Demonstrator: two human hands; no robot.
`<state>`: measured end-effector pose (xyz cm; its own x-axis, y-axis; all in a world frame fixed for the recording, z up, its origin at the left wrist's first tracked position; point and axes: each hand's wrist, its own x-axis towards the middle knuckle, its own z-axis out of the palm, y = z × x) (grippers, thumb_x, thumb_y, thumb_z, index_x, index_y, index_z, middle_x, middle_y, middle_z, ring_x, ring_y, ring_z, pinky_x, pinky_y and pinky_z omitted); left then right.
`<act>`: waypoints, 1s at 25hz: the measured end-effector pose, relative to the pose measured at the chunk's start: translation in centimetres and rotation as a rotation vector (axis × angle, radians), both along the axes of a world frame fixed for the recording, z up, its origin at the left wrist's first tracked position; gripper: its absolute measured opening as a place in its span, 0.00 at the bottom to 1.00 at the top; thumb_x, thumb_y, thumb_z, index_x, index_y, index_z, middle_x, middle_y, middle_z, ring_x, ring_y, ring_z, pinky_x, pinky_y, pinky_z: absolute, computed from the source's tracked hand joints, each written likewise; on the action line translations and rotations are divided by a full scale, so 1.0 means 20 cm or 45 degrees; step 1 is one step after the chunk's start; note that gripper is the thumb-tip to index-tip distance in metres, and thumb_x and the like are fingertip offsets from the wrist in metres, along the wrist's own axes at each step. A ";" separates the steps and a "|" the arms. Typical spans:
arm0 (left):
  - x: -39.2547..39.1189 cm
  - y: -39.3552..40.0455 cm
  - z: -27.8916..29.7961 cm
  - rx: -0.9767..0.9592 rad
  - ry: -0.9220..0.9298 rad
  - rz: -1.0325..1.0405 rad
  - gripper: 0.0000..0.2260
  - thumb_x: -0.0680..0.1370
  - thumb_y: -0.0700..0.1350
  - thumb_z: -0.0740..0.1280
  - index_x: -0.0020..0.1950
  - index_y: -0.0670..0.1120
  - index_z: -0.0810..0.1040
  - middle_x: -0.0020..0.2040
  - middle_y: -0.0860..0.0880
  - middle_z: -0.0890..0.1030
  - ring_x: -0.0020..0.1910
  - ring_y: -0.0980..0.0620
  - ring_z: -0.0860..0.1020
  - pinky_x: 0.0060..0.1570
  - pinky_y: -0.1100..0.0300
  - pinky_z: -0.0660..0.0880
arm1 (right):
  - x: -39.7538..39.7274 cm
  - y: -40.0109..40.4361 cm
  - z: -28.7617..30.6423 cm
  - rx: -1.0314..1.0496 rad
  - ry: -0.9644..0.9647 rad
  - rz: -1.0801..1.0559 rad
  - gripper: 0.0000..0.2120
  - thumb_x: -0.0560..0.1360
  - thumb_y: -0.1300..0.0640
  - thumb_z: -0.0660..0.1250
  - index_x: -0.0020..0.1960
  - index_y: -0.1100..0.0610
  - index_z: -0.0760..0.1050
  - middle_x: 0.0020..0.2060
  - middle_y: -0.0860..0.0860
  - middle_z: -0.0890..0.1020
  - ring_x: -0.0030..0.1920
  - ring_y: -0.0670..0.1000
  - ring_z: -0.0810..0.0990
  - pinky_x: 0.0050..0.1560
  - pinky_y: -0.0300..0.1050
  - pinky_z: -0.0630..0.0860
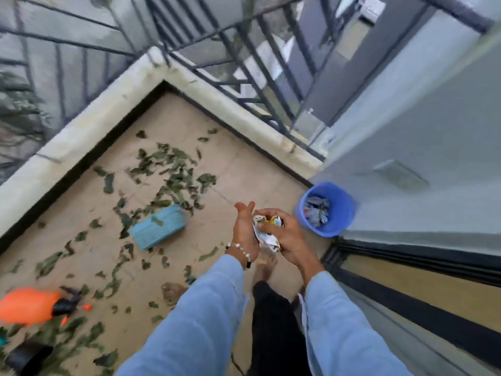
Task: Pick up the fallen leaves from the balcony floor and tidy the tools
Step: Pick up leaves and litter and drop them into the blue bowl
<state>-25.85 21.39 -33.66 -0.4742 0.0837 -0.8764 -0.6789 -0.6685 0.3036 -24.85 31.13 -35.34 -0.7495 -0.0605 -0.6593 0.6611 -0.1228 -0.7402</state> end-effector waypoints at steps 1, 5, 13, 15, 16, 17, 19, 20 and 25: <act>-0.04 0.12 0.00 -0.011 -0.007 -0.102 0.24 0.81 0.64 0.48 0.70 0.53 0.67 0.63 0.48 0.74 0.60 0.45 0.76 0.60 0.50 0.71 | -0.02 0.14 -0.06 0.021 -0.065 -0.125 0.11 0.70 0.73 0.69 0.46 0.59 0.80 0.38 0.51 0.84 0.38 0.47 0.82 0.40 0.40 0.79; -0.16 0.49 -0.19 -0.229 -0.033 -0.641 0.23 0.82 0.60 0.51 0.70 0.50 0.70 0.65 0.49 0.74 0.61 0.48 0.75 0.60 0.50 0.70 | -0.11 0.61 -0.39 0.128 -0.333 -0.643 0.09 0.69 0.69 0.72 0.41 0.57 0.78 0.33 0.52 0.81 0.35 0.51 0.79 0.34 0.40 0.76; -0.29 0.79 -0.79 -0.475 -0.175 -1.007 0.11 0.81 0.52 0.60 0.53 0.47 0.76 0.45 0.47 0.81 0.38 0.49 0.78 0.39 0.59 0.70 | -0.33 1.25 -1.16 0.019 -0.536 -1.186 0.04 0.75 0.59 0.69 0.41 0.56 0.77 0.38 0.55 0.81 0.38 0.55 0.78 0.33 0.47 0.78; -0.29 0.82 -0.98 -0.481 -0.215 -0.978 0.12 0.81 0.53 0.60 0.54 0.46 0.76 0.45 0.47 0.81 0.39 0.49 0.78 0.40 0.59 0.70 | -0.32 1.30 -1.28 -0.056 -0.609 -1.246 0.06 0.76 0.52 0.68 0.47 0.55 0.76 0.47 0.55 0.80 0.44 0.55 0.79 0.43 0.53 0.79; -0.30 0.83 -1.05 -0.491 -0.231 -0.969 0.13 0.81 0.53 0.60 0.55 0.46 0.76 0.47 0.47 0.82 0.41 0.48 0.78 0.39 0.59 0.71 | -0.30 1.32 -1.33 -0.002 -0.627 -1.220 0.11 0.76 0.49 0.67 0.53 0.55 0.75 0.52 0.55 0.78 0.49 0.56 0.78 0.51 0.56 0.78; -0.31 0.84 -1.12 -0.504 -0.247 -0.974 0.13 0.81 0.53 0.60 0.56 0.46 0.77 0.48 0.46 0.82 0.42 0.48 0.78 0.39 0.59 0.71 | -0.27 1.35 -1.40 0.045 -0.641 -1.193 0.17 0.76 0.47 0.67 0.61 0.54 0.72 0.58 0.55 0.76 0.56 0.57 0.76 0.60 0.57 0.74; -0.32 0.86 -1.20 -0.526 -0.259 -0.995 0.14 0.81 0.52 0.60 0.57 0.45 0.77 0.49 0.46 0.82 0.43 0.48 0.78 0.38 0.59 0.71 | -0.21 1.33 -1.53 0.038 -0.646 -1.259 0.35 0.73 0.43 0.69 0.74 0.54 0.60 0.69 0.56 0.69 0.68 0.57 0.70 0.68 0.54 0.68; -0.32 0.87 -1.22 -0.536 -0.261 -0.998 0.13 0.82 0.52 0.60 0.57 0.45 0.77 0.49 0.46 0.81 0.43 0.48 0.78 0.38 0.59 0.71 | -0.19 1.31 -1.55 0.003 -0.692 -1.244 0.43 0.69 0.36 0.70 0.75 0.55 0.57 0.71 0.57 0.67 0.70 0.57 0.68 0.69 0.53 0.68; -0.32 0.89 -1.11 -0.529 -0.254 -1.010 0.08 0.81 0.42 0.60 0.57 0.45 0.76 0.50 0.45 0.80 0.40 0.49 0.77 0.37 0.60 0.70 | -0.18 1.21 -1.35 -0.135 -0.700 -1.354 0.23 0.79 0.53 0.64 0.66 0.68 0.69 0.62 0.59 0.74 0.61 0.56 0.76 0.61 0.47 0.75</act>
